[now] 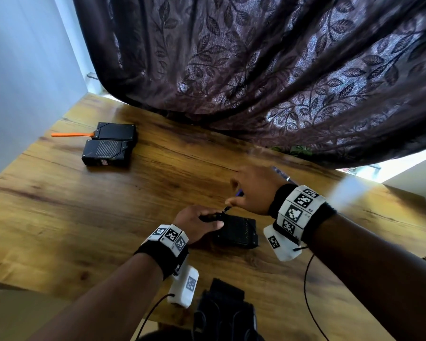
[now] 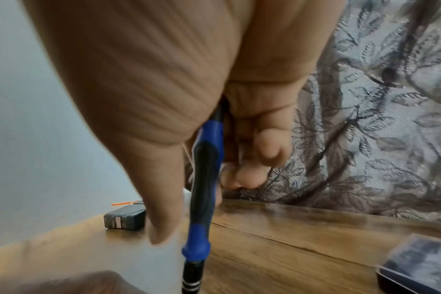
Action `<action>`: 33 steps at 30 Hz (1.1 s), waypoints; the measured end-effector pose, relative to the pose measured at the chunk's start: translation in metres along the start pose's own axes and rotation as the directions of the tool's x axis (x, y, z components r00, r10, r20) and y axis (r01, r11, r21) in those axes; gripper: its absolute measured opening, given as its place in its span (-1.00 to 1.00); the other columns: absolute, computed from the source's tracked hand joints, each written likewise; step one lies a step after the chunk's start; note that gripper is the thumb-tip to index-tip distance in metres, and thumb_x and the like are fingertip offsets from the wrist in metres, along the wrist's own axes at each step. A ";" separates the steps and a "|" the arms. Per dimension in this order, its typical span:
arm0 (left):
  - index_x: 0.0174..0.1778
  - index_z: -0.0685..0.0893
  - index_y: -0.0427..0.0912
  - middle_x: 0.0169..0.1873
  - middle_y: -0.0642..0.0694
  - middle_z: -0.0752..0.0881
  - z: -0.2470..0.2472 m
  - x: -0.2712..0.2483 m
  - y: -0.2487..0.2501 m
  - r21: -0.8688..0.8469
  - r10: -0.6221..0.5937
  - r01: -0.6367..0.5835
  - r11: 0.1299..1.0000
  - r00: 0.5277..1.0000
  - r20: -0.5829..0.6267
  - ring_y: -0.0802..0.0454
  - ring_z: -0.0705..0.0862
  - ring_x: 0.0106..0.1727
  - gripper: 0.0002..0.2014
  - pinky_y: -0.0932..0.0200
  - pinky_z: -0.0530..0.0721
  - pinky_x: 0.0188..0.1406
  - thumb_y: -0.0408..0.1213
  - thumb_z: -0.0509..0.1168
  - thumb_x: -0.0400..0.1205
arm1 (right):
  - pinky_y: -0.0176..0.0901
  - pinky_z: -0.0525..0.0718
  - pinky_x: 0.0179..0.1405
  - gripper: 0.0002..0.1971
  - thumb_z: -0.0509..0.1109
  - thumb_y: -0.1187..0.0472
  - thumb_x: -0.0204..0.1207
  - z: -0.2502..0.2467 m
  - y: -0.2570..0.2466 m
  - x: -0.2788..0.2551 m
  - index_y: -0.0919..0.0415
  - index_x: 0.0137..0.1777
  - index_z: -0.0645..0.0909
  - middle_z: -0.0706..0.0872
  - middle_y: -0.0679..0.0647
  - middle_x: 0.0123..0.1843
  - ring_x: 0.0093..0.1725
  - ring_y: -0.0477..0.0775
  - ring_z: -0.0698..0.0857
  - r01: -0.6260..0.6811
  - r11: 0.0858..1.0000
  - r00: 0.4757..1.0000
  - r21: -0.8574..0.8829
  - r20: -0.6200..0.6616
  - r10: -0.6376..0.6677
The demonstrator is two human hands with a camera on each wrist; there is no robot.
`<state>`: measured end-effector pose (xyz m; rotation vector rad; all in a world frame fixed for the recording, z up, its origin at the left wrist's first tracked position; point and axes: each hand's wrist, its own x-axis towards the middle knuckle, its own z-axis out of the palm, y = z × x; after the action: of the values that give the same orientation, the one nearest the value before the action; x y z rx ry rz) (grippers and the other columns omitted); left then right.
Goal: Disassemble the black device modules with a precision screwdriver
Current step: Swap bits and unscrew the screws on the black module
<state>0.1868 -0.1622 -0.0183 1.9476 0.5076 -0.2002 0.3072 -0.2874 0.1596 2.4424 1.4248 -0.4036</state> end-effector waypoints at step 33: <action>-0.04 0.85 0.35 -0.03 0.34 0.83 0.001 0.007 0.007 -0.088 -0.081 0.082 0.993 0.997 0.012 0.30 0.74 0.14 -0.91 0.26 0.70 0.23 0.13 0.51 0.57 | -0.27 0.48 -0.43 -0.76 0.48 -0.24 0.51 0.031 0.039 -0.069 -0.13 -0.22 0.79 0.70 -0.16 -0.39 -0.37 -0.14 0.63 -0.111 0.805 0.910 0.583 -0.267 0.318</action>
<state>0.1966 -0.1641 -0.0157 1.8413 0.5816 -0.2337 0.3057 -0.3725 0.1606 3.2641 1.2449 -0.3796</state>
